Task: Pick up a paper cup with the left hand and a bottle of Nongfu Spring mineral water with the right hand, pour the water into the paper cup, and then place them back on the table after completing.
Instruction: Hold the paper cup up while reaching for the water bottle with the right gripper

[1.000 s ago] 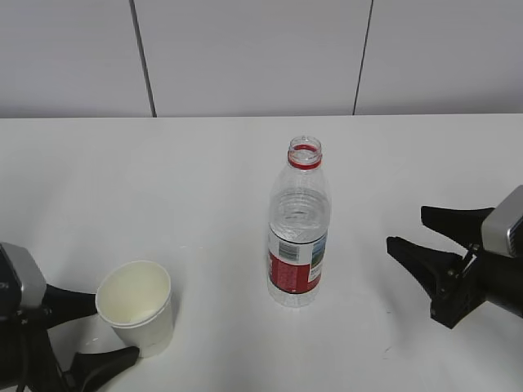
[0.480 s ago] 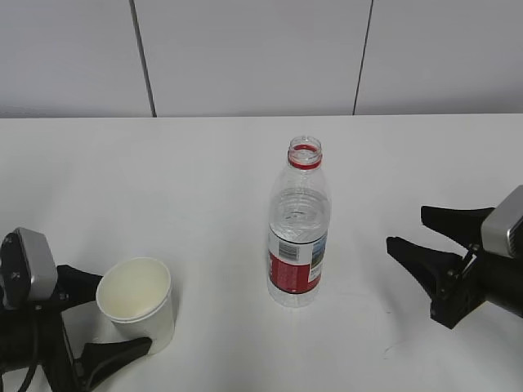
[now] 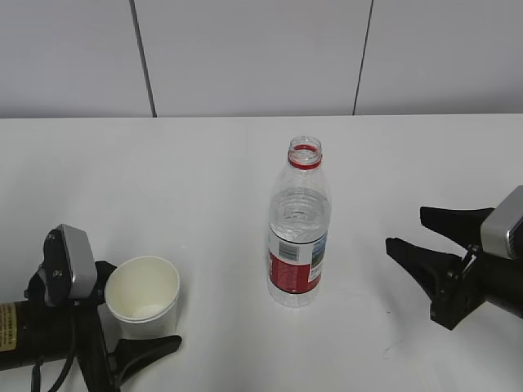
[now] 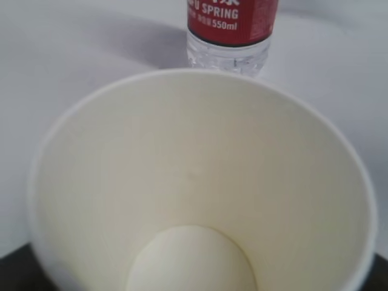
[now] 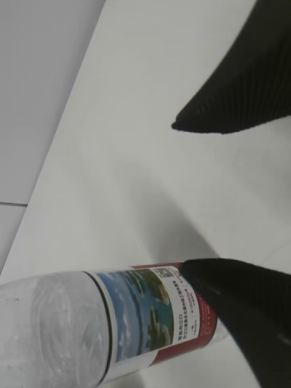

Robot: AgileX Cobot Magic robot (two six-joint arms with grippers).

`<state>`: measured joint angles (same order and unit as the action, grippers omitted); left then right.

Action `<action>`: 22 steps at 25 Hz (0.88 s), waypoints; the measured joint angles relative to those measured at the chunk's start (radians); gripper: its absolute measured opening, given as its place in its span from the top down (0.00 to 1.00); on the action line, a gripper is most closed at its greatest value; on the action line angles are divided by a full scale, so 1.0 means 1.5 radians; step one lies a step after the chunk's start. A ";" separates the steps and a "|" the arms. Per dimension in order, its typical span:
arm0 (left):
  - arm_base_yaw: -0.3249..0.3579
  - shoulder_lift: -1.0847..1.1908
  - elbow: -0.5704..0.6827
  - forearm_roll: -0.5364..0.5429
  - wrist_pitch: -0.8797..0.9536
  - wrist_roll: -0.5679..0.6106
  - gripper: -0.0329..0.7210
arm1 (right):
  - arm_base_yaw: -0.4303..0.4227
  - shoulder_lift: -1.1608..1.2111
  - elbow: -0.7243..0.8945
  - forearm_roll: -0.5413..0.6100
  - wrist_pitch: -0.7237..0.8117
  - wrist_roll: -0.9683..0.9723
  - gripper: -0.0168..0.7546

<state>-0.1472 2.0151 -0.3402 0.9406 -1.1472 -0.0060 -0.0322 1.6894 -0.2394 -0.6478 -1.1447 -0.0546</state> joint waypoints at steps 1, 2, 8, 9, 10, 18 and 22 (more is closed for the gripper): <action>0.000 0.000 0.000 -0.003 0.000 0.000 0.24 | 0.000 0.000 0.000 0.000 0.000 0.000 0.35; 0.000 0.000 0.000 -0.005 0.000 0.000 0.25 | 0.000 0.000 0.000 0.000 0.000 -0.003 0.35; 0.000 0.000 0.003 -0.010 0.000 0.000 0.29 | 0.000 0.000 0.000 0.000 0.000 -0.010 0.35; 0.000 0.000 0.008 -0.017 0.000 0.000 0.29 | 0.000 0.000 0.000 0.000 0.000 -0.010 0.35; 0.000 0.000 0.015 -0.026 0.000 0.000 0.29 | 0.000 0.000 0.000 0.000 0.000 -0.010 0.35; 0.000 0.000 0.026 -0.069 0.000 0.000 0.29 | 0.000 0.037 -0.027 -0.050 0.000 -0.010 0.35; 0.000 0.000 0.026 -0.077 0.000 0.000 0.32 | 0.000 0.078 -0.042 -0.063 0.000 -0.010 0.35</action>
<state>-0.1479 2.0151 -0.3008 0.8247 -1.1473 -0.0060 -0.0322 1.8057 -0.3028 -0.7425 -1.1447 -0.0702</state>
